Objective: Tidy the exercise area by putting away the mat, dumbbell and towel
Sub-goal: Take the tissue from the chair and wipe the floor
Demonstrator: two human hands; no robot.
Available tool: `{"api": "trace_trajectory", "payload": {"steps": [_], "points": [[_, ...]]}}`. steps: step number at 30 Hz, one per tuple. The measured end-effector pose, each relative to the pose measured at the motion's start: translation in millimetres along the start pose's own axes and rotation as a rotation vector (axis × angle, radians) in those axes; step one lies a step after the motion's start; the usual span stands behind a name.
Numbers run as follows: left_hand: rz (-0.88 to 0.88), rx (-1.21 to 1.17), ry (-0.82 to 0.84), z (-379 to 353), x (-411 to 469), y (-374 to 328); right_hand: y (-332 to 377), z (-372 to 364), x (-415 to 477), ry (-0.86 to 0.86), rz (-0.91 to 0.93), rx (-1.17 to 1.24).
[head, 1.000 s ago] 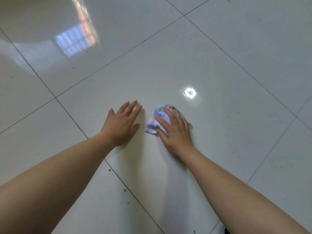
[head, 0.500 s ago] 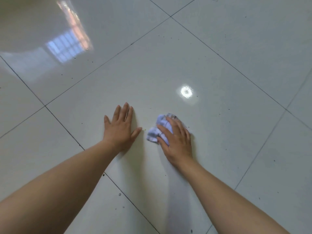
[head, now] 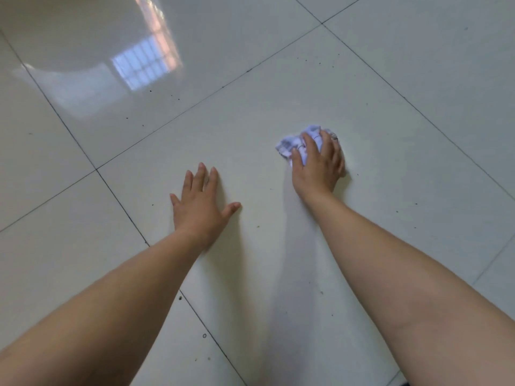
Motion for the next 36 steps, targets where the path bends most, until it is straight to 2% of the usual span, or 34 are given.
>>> {"api": "trace_trajectory", "payload": {"steps": [3,9,11,15,19,24,29,32,34,36], "points": [[0.003,-0.012,-0.001,0,1,1,13,-8,3,0.057,0.015,0.013],[-0.001,-0.007,-0.007,-2,0,2,-12,7,-57,0.261,0.399,-0.035],[-0.004,-0.002,-0.005,-3,-1,1,-29,20,-60,0.248,0.378,-0.043],[-0.013,-0.005,-0.033,-8,-6,1,-41,31,-55,0.132,0.189,-0.036],[-0.044,0.032,-0.036,-6,-5,7,-25,23,-72,0.134,0.173,-0.042],[-0.113,0.071,-0.011,-1,-2,15,-27,22,-128,0.271,0.418,-0.056],[-0.246,0.089,0.059,8,-3,31,-76,58,-179,0.38,0.599,-0.086],[-0.289,0.065,0.09,12,-10,38,-86,69,-182,0.341,0.484,-0.075],[-0.315,0.083,0.087,10,-18,44,-73,61,-182,0.266,0.328,-0.041],[-0.337,0.105,0.069,5,-27,52,-51,47,-182,0.234,0.271,-0.03]]}}
Point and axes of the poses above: each hand's wrist, its own x-axis towards the middle knuckle, its own z-axis out of the back of the hand, y = z × x, the point moved 2 cm from there along x, towards the middle knuckle, and after that the axes turned 11 degrees about x, right-handed, at the moved point
